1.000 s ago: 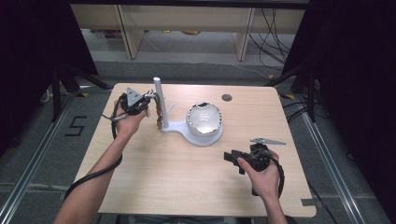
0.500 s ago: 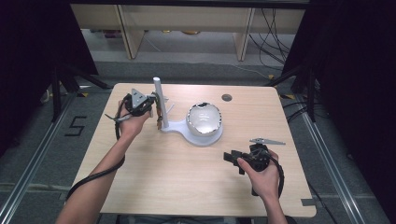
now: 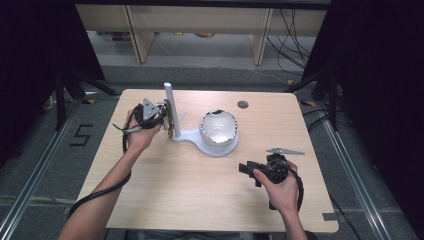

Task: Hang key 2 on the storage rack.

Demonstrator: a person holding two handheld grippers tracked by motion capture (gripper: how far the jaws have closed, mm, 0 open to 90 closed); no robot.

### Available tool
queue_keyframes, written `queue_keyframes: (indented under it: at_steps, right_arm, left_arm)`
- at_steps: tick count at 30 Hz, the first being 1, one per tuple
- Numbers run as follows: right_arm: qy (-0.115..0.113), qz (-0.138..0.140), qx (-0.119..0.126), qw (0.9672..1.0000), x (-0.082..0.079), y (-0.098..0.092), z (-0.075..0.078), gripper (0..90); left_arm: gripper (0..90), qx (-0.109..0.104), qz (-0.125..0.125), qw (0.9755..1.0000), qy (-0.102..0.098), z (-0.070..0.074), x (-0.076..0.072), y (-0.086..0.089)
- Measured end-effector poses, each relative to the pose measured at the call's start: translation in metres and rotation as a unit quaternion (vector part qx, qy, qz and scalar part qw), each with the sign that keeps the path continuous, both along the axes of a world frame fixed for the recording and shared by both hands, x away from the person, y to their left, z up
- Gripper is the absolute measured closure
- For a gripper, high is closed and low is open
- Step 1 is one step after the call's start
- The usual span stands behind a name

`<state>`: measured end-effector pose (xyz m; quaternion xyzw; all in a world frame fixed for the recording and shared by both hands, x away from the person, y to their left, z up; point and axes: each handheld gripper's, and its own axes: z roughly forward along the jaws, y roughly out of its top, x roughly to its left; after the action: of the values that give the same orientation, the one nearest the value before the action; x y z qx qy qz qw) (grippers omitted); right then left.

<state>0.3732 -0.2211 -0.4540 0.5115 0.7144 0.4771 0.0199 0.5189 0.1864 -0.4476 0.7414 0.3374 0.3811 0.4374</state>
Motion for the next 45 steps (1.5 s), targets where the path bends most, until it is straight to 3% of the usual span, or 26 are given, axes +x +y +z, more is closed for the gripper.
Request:
queue_keyframes:
  at_steps: [2, 4, 6, 9, 10, 11, 16, 23, 31, 38, 42, 45]
  right_arm:
    - [0.004, -0.001, 0.000, 1.0000, 0.000, 0.000, 0.000, 53.6]
    - [0.005, 0.000, 0.001, 1.0000, -0.001, 0.000, 0.001, 53.5]
    - [0.019, -0.009, 0.007, 0.9997, -0.002, 0.002, 0.001, 53.5]
    - [0.020, -0.011, 0.009, 0.9997, -0.002, 0.002, 0.001, 53.5]
    - [0.020, -0.011, 0.008, 0.9997, -0.002, 0.002, 0.001, 53.5]
    - [0.001, -0.003, -0.003, 1.0000, 0.000, 0.000, -0.001, 53.5]
    - [0.003, -0.001, 0.001, 1.0000, -0.001, -0.001, 0.000, 53.4]
    - [0.000, -0.003, -0.003, 1.0000, 0.000, 0.000, -0.001, 53.5]
    - [0.007, 0.000, 0.001, 1.0000, -0.001, -0.001, -0.001, 53.3]
    - [0.012, -0.002, -0.001, 0.9999, -0.002, -0.001, -0.005, 53.1]
    - [0.014, 0.000, 0.002, 0.9999, -0.002, -0.002, -0.008, 53.0]
    - [0.010, -0.004, -0.004, 0.9999, -0.002, -0.001, -0.011, 52.8]
  left_arm:
    - [60.8, 0.000, -0.008, 1.0000, 0.004, 0.003, -0.004, 0.000]
    - [56.3, 0.015, -0.013, 0.9998, 0.007, 0.007, -0.009, 0.002]
    - [54.5, 0.015, -0.010, 0.9998, 0.004, 0.009, -0.014, 0.005]
    - [52.0, 0.007, -0.004, 0.9999, 0.008, 0.011, -0.019, 0.011]
    - [51.3, 0.010, -0.004, 0.9999, 0.008, 0.012, -0.021, 0.014]
    - [50.9, 0.008, -0.001, 0.9999, 0.010, 0.012, -0.024, 0.016]
    - [48.3, 0.001, 0.008, 0.9998, 0.020, 0.010, -0.037, 0.027]
    - [42.4, -0.048, 0.021, 0.9984, 0.024, 0.003, -0.057, 0.043]
    - [38.8, -0.100, 0.026, 0.9930, 0.057, -0.014, -0.087, 0.051]
    - [36.8, -0.118, 0.014, 0.9902, 0.073, -0.035, -0.113, 0.051]
    - [34.7, -0.139, 0.008, 0.9881, 0.066, -0.048, -0.124, 0.048]
    - [35.4, -0.140, -0.001, 0.9878, 0.069, -0.055, -0.131, 0.045]
